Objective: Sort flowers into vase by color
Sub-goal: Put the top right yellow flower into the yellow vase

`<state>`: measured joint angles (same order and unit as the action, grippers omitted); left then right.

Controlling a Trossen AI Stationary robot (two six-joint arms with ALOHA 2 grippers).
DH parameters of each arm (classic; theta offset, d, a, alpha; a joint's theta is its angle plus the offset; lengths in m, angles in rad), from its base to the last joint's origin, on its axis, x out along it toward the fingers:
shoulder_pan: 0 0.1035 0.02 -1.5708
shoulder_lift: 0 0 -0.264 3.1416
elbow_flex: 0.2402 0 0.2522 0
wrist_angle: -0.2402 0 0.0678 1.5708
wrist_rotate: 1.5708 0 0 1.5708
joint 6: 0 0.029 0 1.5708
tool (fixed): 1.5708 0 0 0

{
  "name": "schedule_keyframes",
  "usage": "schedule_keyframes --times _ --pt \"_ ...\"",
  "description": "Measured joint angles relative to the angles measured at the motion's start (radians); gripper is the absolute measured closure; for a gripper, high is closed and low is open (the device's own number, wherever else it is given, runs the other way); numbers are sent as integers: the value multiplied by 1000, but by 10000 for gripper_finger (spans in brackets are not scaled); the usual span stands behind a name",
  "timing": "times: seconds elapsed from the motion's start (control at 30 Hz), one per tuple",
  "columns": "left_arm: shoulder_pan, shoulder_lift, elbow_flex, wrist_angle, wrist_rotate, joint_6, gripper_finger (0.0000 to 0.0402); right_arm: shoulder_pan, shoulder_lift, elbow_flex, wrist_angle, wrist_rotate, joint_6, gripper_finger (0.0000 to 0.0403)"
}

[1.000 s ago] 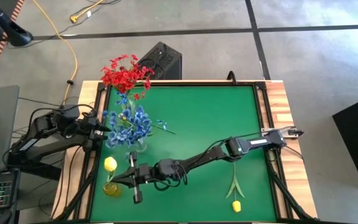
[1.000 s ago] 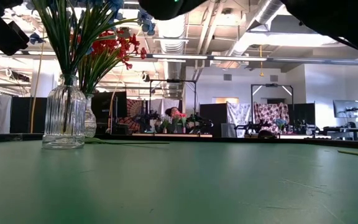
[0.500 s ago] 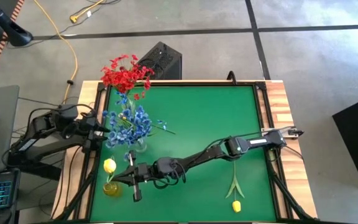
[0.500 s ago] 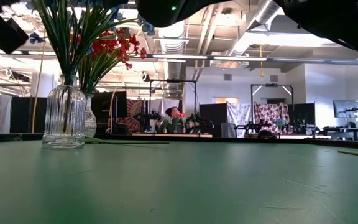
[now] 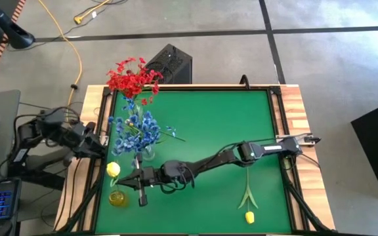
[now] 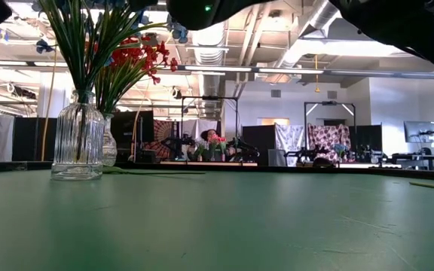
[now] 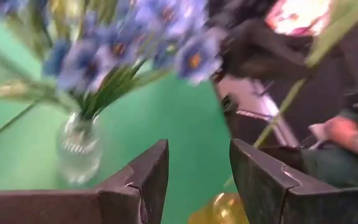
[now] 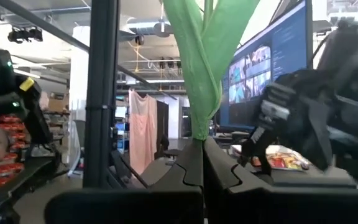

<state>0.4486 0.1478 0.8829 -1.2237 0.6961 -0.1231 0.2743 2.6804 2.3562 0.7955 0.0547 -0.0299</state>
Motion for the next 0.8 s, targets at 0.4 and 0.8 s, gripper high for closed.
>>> schedule_keyframes --times 0.4,0.8 --pt "86 1 0 23 236 59 244 -21 -118 -2 -370 5 -104 387" --pt "366 0 0 -128 584 337 244 -34 -170 -1 -493 23 -70 387"
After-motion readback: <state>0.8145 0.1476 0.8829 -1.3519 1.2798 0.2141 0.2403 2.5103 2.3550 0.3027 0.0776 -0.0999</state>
